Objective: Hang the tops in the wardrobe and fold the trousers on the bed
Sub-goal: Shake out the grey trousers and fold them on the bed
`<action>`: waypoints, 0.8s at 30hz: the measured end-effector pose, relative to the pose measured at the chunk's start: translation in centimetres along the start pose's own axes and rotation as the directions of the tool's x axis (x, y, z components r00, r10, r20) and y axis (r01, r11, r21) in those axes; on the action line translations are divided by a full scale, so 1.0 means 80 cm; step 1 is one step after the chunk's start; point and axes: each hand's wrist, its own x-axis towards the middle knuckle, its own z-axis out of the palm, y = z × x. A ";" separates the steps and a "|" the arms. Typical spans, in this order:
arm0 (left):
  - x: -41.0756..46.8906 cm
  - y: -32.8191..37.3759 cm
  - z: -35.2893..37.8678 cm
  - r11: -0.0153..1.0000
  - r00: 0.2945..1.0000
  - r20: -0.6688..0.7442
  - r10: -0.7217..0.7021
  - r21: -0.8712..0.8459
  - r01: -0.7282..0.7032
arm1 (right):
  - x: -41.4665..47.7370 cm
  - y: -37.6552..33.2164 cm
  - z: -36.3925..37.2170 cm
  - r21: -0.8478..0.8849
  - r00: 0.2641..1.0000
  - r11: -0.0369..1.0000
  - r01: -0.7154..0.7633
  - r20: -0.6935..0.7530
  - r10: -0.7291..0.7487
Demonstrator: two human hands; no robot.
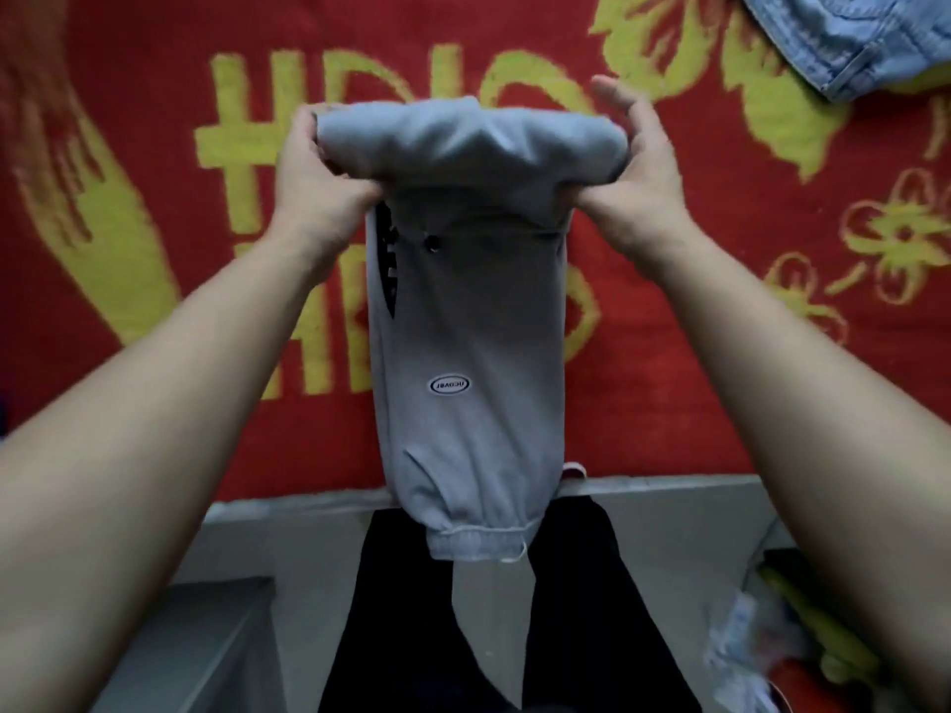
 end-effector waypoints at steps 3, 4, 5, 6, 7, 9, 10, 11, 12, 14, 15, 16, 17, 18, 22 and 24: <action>-0.077 -0.039 -0.011 0.954 0.996 0.007 0.092 0.285 -0.090 | -0.076 0.033 0.007 -0.385 0.986 0.908 0.167 0.079 -0.147; -0.100 -0.056 -0.016 0.905 0.993 0.023 0.120 0.409 -0.119 | -0.099 0.046 0.009 -0.489 0.971 0.840 0.236 0.143 -0.189; -0.122 -0.074 -0.021 0.840 0.986 0.074 0.150 0.516 -0.166 | -0.120 0.059 0.009 -0.561 0.951 0.769 0.306 0.218 -0.219; -0.140 -0.091 -0.026 0.768 0.973 0.159 0.166 0.598 -0.229 | -0.138 0.073 0.009 -0.602 0.924 0.704 0.376 0.300 -0.237; -0.155 -0.107 -0.030 0.700 0.957 0.252 0.146 0.657 -0.280 | -0.151 0.087 0.009 -0.617 0.892 0.652 0.441 0.384 -0.239; -0.179 -0.132 -0.036 0.614 0.927 0.375 0.033 0.724 -0.314 | -0.170 0.110 0.011 -0.606 0.834 0.617 0.503 0.527 -0.163; -0.187 -0.140 -0.038 0.607 0.918 0.396 -0.015 0.733 -0.306 | -0.177 0.117 0.011 -0.595 0.816 0.630 0.498 0.568 -0.108; -0.191 -0.145 -0.039 0.607 0.917 0.397 -0.036 0.738 -0.295 | -0.182 0.121 0.012 -0.591 0.810 0.647 0.482 0.583 -0.070; -0.192 -0.146 -0.038 0.596 0.923 0.383 -0.037 0.750 -0.288 | -0.185 0.122 0.012 -0.593 0.817 0.662 0.460 0.574 -0.053; -0.188 -0.140 -0.032 0.547 0.951 0.310 -0.008 0.797 -0.256 | -0.188 0.117 0.014 -0.595 0.862 0.696 0.403 0.501 -0.070; -0.185 -0.134 -0.026 0.544 0.968 0.251 0.020 0.809 -0.221 | -0.189 0.112 0.016 -0.600 0.897 0.714 0.360 0.433 -0.089; -0.181 -0.128 -0.018 0.560 0.980 0.189 0.060 0.807 -0.190 | -0.189 0.106 0.018 -0.608 0.930 0.731 0.310 0.352 -0.101; -0.176 -0.120 -0.010 0.576 0.984 0.136 0.112 0.798 -0.176 | -0.188 0.101 0.021 -0.619 0.957 0.742 0.259 0.271 -0.107; -0.169 -0.112 0.000 0.581 0.979 0.098 0.180 0.792 -0.186 | -0.185 0.095 0.025 -0.632 0.974 0.745 0.212 0.199 -0.109; -0.124 -0.087 0.034 0.457 0.930 0.265 0.256 0.815 -0.357 | -0.156 0.077 0.049 -0.725 0.981 0.661 0.192 0.167 -0.101; -0.102 -0.096 0.038 0.268 0.885 0.464 0.044 0.848 -0.458 | -0.140 0.081 0.056 -0.777 0.936 0.554 0.298 0.351 -0.011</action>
